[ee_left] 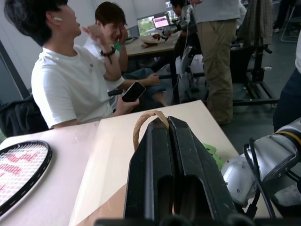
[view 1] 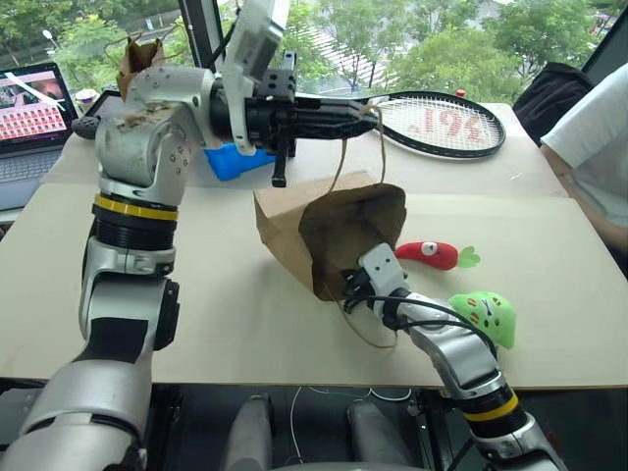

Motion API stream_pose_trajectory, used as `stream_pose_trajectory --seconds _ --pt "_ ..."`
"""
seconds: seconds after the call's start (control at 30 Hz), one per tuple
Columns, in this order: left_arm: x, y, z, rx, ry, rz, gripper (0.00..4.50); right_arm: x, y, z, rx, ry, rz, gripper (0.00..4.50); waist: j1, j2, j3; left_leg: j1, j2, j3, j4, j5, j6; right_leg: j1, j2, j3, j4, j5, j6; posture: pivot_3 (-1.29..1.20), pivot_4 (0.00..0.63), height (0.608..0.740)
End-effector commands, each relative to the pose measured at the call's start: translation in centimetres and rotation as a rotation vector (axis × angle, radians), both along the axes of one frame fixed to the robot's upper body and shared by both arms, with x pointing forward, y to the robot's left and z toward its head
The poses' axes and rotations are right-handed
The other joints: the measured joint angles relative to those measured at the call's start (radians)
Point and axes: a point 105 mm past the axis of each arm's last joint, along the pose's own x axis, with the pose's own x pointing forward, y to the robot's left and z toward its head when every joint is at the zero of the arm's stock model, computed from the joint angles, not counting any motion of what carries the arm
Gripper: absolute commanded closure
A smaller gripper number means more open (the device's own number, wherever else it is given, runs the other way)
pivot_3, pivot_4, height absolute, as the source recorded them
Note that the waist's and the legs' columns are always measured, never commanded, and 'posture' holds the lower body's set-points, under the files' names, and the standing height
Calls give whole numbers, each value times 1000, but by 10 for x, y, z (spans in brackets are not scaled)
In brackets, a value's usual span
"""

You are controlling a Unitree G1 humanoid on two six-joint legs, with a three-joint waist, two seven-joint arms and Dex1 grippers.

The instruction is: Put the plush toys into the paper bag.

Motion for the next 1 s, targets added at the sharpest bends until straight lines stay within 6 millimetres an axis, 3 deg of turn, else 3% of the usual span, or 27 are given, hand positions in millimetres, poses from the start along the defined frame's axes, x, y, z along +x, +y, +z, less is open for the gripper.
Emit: stream_pose_trajectory --seconds 0.03,0.17,0.23,0.47,0.63,0.77,0.87,0.93,1.0 --pt "-13 2 3 -34 -16 -30 4500 -2 -5 -3 -20 21 6 4467 -1 0 0 0 0 0 0 0 0 0 0 0 0 0 0 0 150 740" --pt "-4 7 -20 -49 66 29 4500 -1 -10 1 -31 11 1 4467 1 0 0 1 0 0 0 0 0 0 0 0 0 0 0 0 150 740" --pt "-2 8 -22 -63 80 46 4500 0 -14 9 -31 -18 4 4467 2 0 0 1 0 0 0 0 0 0 0 0 0 0 0 0 150 740" --pt "-3 3 -23 -100 114 41 4500 -19 -25 66 87 -107 115 4467 8 0 0 0 -1 0 0 0 0 0 -1 0 -1 0 0 0 150 740" --pt "-6 -3 -32 -103 162 14 4500 -48 -59 119 95 -148 183 3127 10 0 0 0 -1 0 0 0 0 1 -1 0 -1 0 0 0 150 740" --pt "-10 -9 -42 -97 205 -4 4500 -66 -109 150 21 -125 134 1806 15 0 0 0 -1 0 0 0 0 2 -1 0 -2 0 0 0 150 740" --pt "-14 -13 -48 -98 230 -19 4500 -73 -149 158 -45 -72 8 694 23 0 0 0 -1 0 -1 0 0 2 -2 0 -3 0 0 0 150 740" --pt "-16 -15 -50 -100 244 -26 4500 -74 -175 149 -137 -29 -96 79 25 0 0 0 -2 0 -1 0 0 2 -2 0 -3 0 0 0 150 740" --pt "-18 -18 -53 -99 254 -33 4500 -77 -191 135 -182 31 -148 20 27 0 0 0 -2 0 0 0 0 2 -2 0 -3 0 0 0 150 740"
